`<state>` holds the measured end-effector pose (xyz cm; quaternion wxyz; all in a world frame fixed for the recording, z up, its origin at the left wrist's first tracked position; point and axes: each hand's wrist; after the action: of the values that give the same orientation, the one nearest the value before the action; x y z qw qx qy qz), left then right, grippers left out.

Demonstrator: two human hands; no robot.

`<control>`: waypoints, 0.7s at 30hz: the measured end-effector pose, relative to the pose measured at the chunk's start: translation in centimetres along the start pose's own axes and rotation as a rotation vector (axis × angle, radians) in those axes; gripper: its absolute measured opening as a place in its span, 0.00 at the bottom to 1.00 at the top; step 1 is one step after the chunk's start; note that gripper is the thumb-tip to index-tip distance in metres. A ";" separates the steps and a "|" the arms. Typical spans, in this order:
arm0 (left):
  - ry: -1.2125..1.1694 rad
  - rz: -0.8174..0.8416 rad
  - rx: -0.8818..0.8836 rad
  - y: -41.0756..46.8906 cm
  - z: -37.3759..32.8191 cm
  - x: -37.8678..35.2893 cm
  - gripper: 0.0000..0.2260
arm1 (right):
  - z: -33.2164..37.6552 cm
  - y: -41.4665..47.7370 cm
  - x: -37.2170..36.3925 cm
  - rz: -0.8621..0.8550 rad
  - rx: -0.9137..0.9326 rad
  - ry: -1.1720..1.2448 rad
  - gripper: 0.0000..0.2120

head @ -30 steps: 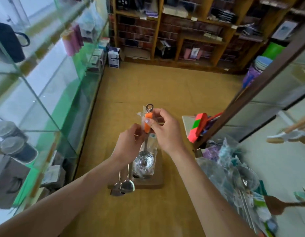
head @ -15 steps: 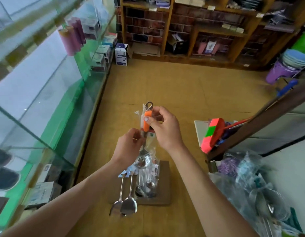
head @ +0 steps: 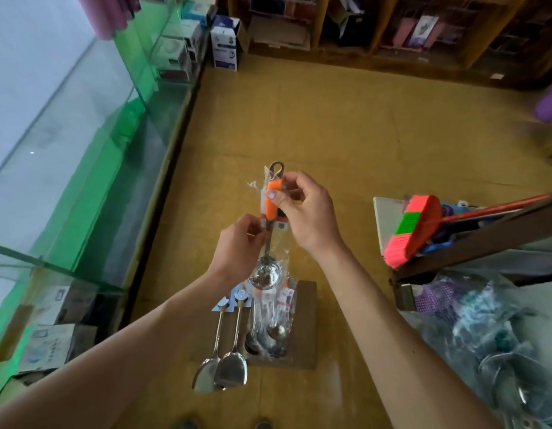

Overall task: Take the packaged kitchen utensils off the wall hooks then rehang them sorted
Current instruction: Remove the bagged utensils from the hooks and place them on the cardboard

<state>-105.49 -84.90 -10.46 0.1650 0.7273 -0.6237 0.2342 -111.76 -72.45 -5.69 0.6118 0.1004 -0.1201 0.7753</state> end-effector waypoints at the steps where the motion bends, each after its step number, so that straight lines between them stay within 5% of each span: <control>1: -0.002 0.009 0.010 0.2 1.0 -0.5 0.01 | -1.1 0.3 -0.6 0.000 -0.015 0.003 0.06; 21: -0.089 0.200 0.419 -3.7 28.5 -19.1 0.08 | -33.3 0.3 -11.4 0.054 -0.562 0.005 0.08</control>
<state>-100.14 -83.57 -44.54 -0.0412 0.6900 -0.6371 0.3412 -109.68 -72.71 -40.87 0.5950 -0.0784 -0.3313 0.7281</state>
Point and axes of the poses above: each hand's wrist, its own y-axis towards the middle knuckle, its own x-axis out of the back of the hand, z = x × y, and after that the axes turned 10 degrees about -x, right-handed
